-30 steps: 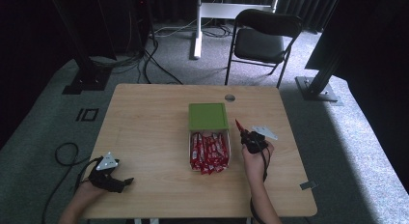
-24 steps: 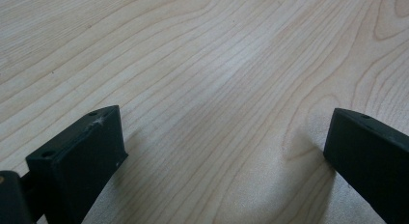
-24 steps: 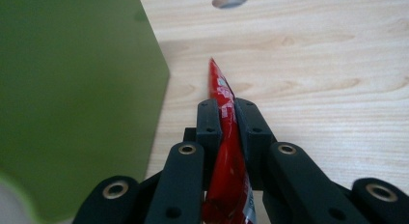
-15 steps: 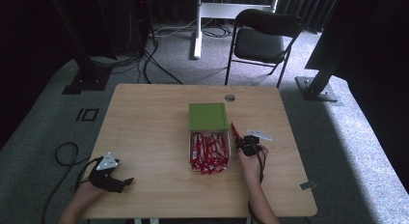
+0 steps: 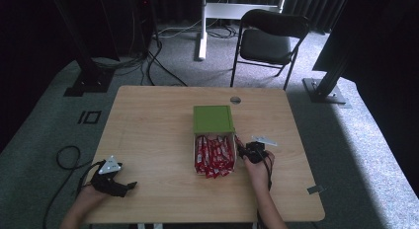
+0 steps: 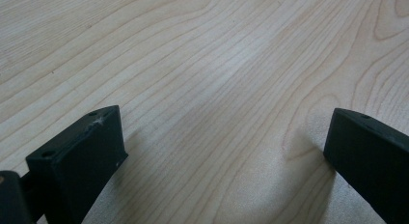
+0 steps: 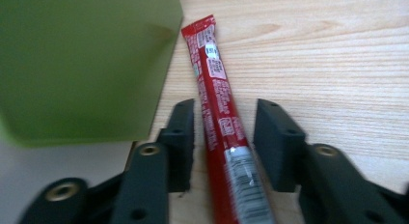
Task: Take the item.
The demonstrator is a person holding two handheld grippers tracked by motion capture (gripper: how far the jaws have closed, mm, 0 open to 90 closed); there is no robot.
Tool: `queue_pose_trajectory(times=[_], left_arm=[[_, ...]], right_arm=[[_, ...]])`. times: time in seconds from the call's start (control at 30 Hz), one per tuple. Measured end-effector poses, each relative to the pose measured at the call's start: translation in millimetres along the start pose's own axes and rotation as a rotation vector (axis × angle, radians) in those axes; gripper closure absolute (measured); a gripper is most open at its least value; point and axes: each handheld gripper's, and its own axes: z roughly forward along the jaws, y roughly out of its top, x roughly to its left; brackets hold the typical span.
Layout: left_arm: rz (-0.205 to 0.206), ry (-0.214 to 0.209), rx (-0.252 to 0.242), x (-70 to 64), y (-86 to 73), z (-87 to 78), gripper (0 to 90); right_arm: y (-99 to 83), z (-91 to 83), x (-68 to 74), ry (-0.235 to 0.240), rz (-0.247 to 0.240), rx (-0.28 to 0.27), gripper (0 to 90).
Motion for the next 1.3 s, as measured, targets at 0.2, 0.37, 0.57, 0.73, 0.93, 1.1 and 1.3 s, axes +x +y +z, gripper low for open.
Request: queue_pose_trajectory(times=[0.2, 0.37, 0.57, 0.73, 0.93, 1.1, 1.3], left_arm=[[-0.001, 0.0, 0.0, -0.1, 0.0, 0.0, 1.5], [-0.001, 0.0, 0.0, -0.1, 0.0, 0.0, 1.5], [-0.002, 0.0, 0.0, -0.1, 0.0, 0.0, 1.5], [-0.001, 0.0, 0.0, -0.1, 0.0, 0.0, 1.5], [-0.001, 0.0, 0.0, -0.1, 0.0, 0.0, 1.5], [-0.001, 0.0, 0.0, -0.1, 0.0, 0.0, 1.5], [-0.002, 0.0, 0.0, -0.1, 0.0, 0.0, 1.5]], right_arm=[[-0.3, -14.9, -5.6, 0.031, -0.049, -0.038, 39.5], [0.2, -27.1, -11.3, 0.049, -0.069, -0.049, 37.0], [-0.5, -45.4, -25.1, 0.054, -0.081, -0.074, 27.6], [-6.2, -53.7, -35.1, 0.061, -0.144, -0.06, 19.8], [-12.2, -60.7, -45.0, 0.063, -0.162, -0.044, 19.8], [-19.3, -68.3, -57.2, 0.062, -0.157, -0.034, 19.8], [-27.0, -75.3, -69.4, 0.065, -0.197, -0.012, 17.9]])
